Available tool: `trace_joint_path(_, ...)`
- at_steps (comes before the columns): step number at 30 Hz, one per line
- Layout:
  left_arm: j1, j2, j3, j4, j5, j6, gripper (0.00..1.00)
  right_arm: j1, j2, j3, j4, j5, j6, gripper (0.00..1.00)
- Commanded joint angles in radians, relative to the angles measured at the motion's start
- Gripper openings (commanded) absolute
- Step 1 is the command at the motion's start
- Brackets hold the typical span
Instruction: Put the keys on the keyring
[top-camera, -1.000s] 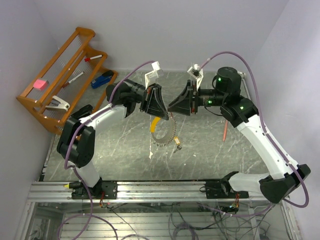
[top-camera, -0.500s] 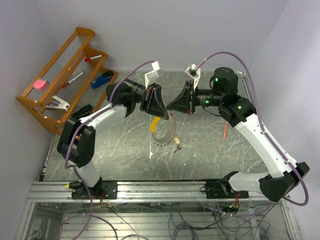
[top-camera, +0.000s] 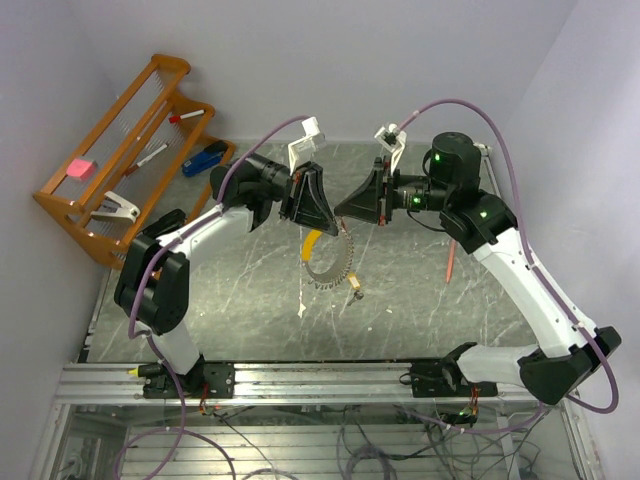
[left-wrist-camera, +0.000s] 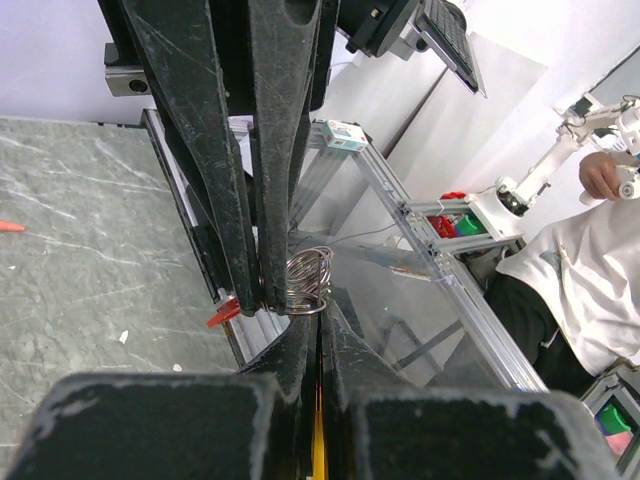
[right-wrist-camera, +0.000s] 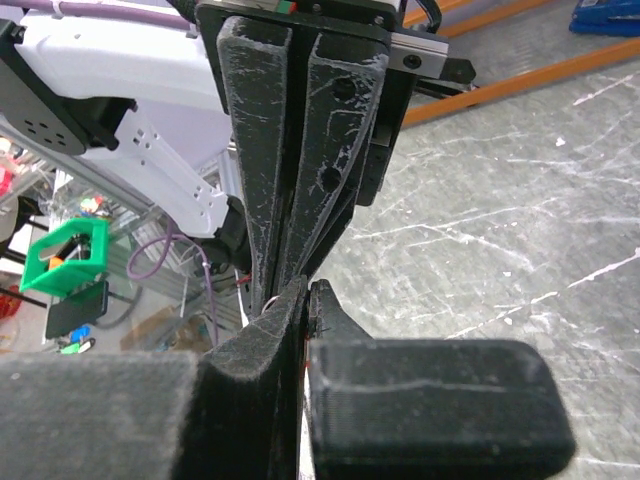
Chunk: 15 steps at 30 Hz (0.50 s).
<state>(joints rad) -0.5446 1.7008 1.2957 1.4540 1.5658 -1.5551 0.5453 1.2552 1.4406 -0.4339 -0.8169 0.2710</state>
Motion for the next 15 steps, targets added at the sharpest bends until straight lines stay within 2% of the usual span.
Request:
trace_joint_path(1,0.005,-0.031,0.061,0.265,0.025,-0.193,0.07,0.004,-0.01,0.004,-0.08,0.05,0.046,0.0)
trace_joint_path(15,0.026,-0.049,0.08,0.262,0.027,-0.159,0.07,0.003,-0.022,0.02,-0.154,0.073,0.131,0.0)
